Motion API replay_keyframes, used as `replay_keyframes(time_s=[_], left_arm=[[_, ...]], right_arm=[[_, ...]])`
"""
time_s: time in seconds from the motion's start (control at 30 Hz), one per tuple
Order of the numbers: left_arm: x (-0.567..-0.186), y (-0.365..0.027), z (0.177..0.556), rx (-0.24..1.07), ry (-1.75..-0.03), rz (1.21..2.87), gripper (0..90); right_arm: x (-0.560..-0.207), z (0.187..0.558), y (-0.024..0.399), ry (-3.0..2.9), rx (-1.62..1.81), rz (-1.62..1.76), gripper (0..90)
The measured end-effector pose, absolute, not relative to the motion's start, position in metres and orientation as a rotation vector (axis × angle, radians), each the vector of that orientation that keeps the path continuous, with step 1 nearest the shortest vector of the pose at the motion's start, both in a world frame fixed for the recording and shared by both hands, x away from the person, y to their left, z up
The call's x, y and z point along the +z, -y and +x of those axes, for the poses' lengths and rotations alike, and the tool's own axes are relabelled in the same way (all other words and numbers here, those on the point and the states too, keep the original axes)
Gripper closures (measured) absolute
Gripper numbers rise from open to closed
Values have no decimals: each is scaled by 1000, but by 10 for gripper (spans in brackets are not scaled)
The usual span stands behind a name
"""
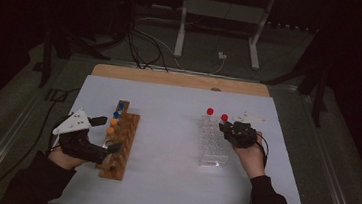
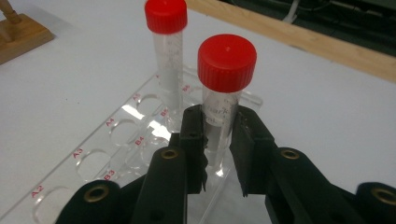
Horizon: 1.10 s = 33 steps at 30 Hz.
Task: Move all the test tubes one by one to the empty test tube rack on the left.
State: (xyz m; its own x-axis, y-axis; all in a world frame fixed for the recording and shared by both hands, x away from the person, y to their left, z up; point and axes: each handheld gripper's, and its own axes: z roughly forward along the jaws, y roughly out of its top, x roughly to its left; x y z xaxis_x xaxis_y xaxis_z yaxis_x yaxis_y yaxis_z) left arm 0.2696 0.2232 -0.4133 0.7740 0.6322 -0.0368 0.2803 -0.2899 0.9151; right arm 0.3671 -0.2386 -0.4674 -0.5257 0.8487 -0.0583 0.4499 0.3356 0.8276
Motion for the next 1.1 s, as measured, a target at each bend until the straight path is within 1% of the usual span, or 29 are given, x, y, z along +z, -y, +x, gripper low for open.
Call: replay_keyframes(time_s=[0.67, 0.83, 1.1], left_arm=[[-411, -219, 268, 391, -673, 1889, 15], [-410, -216, 267, 387, -666, 1893, 15], [-409, -211, 264, 367, -645, 1890, 15]], right_arm=[[-418, 341, 248, -1973, 1198, 1071, 745], [-412, 333, 238, -2004, 1217, 1029, 745], [-412, 317, 203, -2124, 1279, 923, 745]])
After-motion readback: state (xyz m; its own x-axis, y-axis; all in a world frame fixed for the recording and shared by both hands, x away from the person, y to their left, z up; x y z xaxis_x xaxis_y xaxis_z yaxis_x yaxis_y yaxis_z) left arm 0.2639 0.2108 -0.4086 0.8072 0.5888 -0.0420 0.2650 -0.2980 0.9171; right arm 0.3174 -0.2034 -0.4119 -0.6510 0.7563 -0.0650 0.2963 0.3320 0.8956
